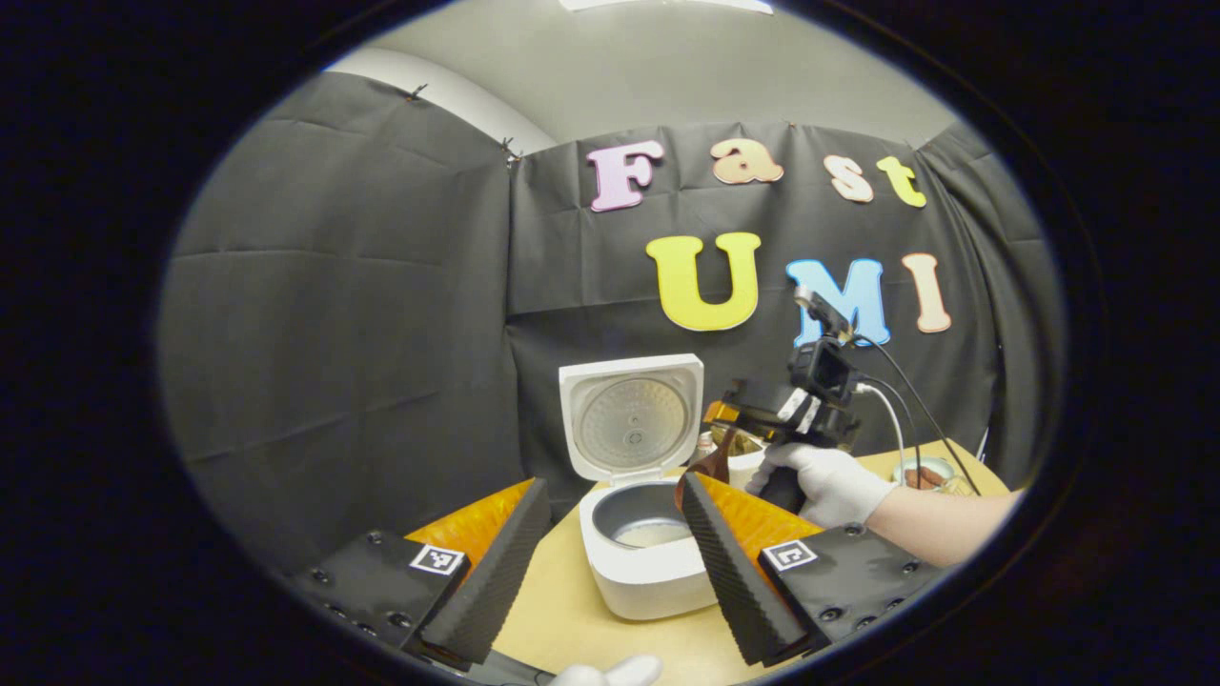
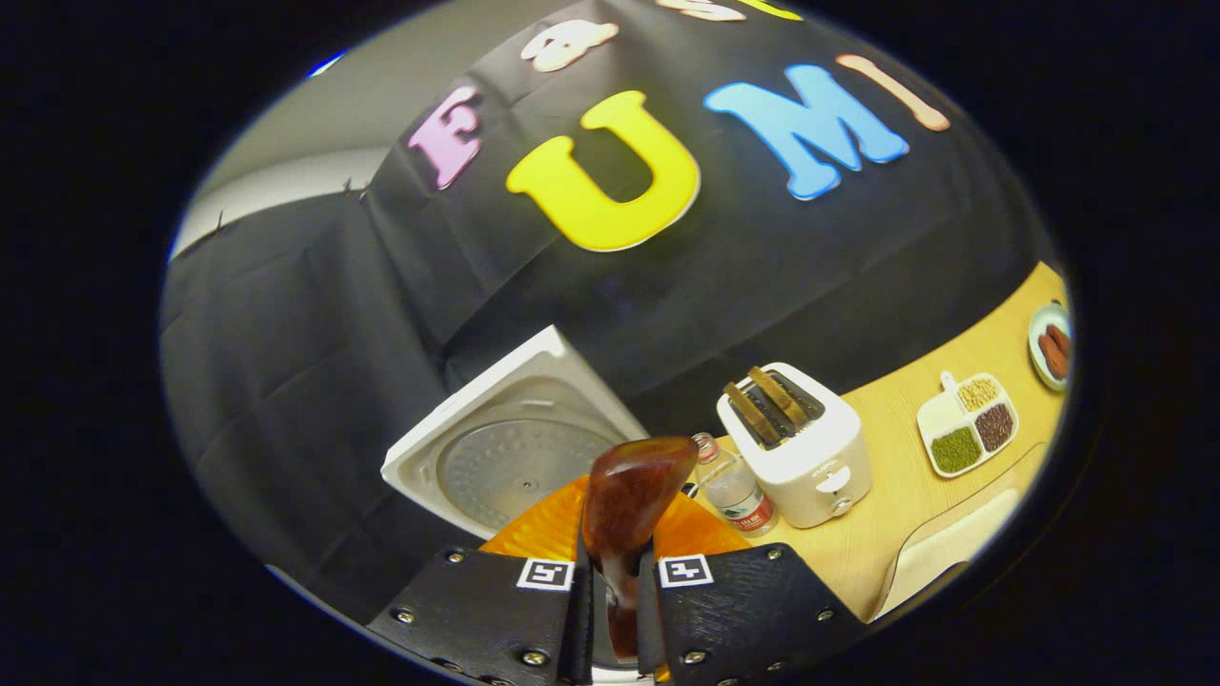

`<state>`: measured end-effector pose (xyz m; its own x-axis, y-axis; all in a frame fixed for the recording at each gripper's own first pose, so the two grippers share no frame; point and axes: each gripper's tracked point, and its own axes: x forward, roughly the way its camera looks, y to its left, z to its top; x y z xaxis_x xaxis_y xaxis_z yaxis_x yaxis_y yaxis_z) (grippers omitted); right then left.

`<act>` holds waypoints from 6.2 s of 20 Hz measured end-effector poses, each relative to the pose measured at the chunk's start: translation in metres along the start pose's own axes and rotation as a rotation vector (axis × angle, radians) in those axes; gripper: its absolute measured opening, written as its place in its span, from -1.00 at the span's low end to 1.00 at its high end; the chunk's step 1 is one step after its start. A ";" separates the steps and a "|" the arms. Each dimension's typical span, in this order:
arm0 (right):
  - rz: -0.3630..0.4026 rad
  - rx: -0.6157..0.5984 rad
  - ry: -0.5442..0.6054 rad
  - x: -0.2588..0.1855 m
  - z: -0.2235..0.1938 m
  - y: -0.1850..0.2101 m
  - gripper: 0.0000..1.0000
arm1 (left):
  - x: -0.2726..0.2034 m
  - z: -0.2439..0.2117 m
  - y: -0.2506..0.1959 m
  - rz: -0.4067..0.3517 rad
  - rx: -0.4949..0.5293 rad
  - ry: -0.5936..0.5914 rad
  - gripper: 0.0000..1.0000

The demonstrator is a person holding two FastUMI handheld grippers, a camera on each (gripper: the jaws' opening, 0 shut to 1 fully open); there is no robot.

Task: Close the left gripper, press the button to open the rice cooker; take a wooden spoon from the chopstick holder with the right hand, scoop a spoonful of rice and pour it into the rice cooker, then put the wooden spoon back into the chopstick holder.

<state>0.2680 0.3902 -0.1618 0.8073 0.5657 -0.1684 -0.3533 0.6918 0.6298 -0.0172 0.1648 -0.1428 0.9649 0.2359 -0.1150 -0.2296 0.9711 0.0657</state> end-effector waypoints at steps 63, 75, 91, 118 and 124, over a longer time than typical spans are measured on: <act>-0.788 -0.001 -0.257 -0.316 0.147 -0.488 0.04 | -0.002 0.042 -0.217 -0.247 0.103 -0.043 1.00; -0.573 -0.455 -0.416 -0.364 0.230 -0.234 0.94 | 0.028 0.078 -0.181 -0.240 0.047 -0.096 1.00; -0.365 -0.550 -0.162 -0.361 0.099 -0.104 0.95 | 0.212 0.183 -0.068 -0.020 -0.039 -0.192 0.99; -0.341 -0.489 -0.024 -0.314 0.085 -0.125 0.96 | 0.420 0.069 -0.023 0.080 -0.080 0.273 0.92; -0.347 -0.476 -0.015 -0.323 0.081 -0.130 0.96 | 0.350 0.039 -0.042 0.041 -0.099 0.340 0.91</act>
<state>0.0918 0.0812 -0.1283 0.9189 0.2662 -0.2912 -0.2377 0.9626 0.1297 0.3349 0.2050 -0.1474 0.8608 0.2576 -0.4389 -0.2945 0.9555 -0.0170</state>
